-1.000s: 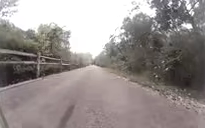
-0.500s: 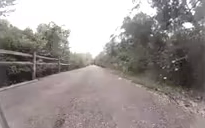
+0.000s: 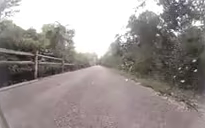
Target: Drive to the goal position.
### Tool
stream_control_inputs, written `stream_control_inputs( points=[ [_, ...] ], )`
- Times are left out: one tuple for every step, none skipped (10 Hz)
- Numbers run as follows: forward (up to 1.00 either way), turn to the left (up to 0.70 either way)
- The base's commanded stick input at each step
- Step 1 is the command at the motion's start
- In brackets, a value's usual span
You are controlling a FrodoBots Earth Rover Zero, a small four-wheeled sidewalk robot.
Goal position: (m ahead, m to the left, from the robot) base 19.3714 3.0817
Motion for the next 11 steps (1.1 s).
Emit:
stream_control_inputs(
  points=[
    [0.7, 0.0],
    [0.7, 0.0],
    [0.7, 0.03],
    [0.7, 0.11],
    [0.7, 0.17],
    [0.7, 0.23],
    [0.7, 0.26],
    [0.7, 0.0],
    [0.7, 0.0],
    [0.7, 0.0],
    [0.7, 0.0]
  ],
)
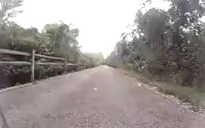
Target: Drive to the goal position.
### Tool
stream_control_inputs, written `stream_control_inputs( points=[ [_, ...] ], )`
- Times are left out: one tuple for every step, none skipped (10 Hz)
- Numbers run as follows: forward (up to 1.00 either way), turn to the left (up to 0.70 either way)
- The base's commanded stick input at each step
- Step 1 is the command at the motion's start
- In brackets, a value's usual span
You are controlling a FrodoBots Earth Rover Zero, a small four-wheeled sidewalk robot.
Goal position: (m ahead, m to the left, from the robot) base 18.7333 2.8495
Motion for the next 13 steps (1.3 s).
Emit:
stream_control_inputs(
  points=[
    [0.7, 0.0],
    [0.7, 0.0],
    [0.7, 0.0],
    [0.7, 0.0],
    [0.7, 0.0],
    [0.7, 0.0],
    [0.7, 0.0],
    [0.7, 0.0],
    [0.7, 0.0],
    [0.7, 0.0],
    [0.7, 0.0],
    [0.7, 0.0],
    [0.7, 0.0]
  ],
)
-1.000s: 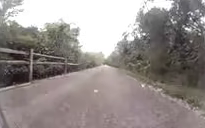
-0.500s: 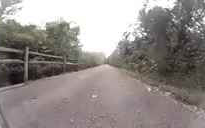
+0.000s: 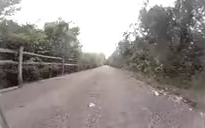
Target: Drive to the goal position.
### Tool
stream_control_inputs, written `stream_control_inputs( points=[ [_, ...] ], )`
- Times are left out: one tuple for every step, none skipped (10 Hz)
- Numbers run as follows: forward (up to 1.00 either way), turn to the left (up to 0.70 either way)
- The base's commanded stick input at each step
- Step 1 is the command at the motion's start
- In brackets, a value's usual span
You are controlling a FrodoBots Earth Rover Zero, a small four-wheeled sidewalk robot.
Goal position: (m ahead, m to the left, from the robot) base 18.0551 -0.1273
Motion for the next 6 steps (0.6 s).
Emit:
stream_control_inputs(
  points=[
    [0.7, 0.0],
    [0.7, 0.0],
    [0.7, 0.0],
    [0.7, 0.0],
    [0.7, 0.0],
    [0.7, 0.0]
  ],
)
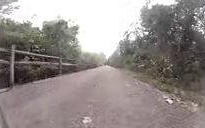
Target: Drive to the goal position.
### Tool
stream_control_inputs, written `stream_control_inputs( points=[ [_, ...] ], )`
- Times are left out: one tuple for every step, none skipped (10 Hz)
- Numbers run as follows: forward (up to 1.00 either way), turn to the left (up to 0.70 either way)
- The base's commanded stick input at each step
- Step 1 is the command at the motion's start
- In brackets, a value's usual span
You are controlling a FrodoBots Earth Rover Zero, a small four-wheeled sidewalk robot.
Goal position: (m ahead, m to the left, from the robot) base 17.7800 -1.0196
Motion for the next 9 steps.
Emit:
stream_control_inputs(
  points=[
    [0.7, 0.0],
    [0.7, 0.0],
    [0.7, 0.0],
    [0.7, 0.0],
    [0.7, 0.0],
    [0.7, 0.0],
    [0.7, 0.0],
    [0.7, 0.0],
    [0.7, 0.0]
  ],
)
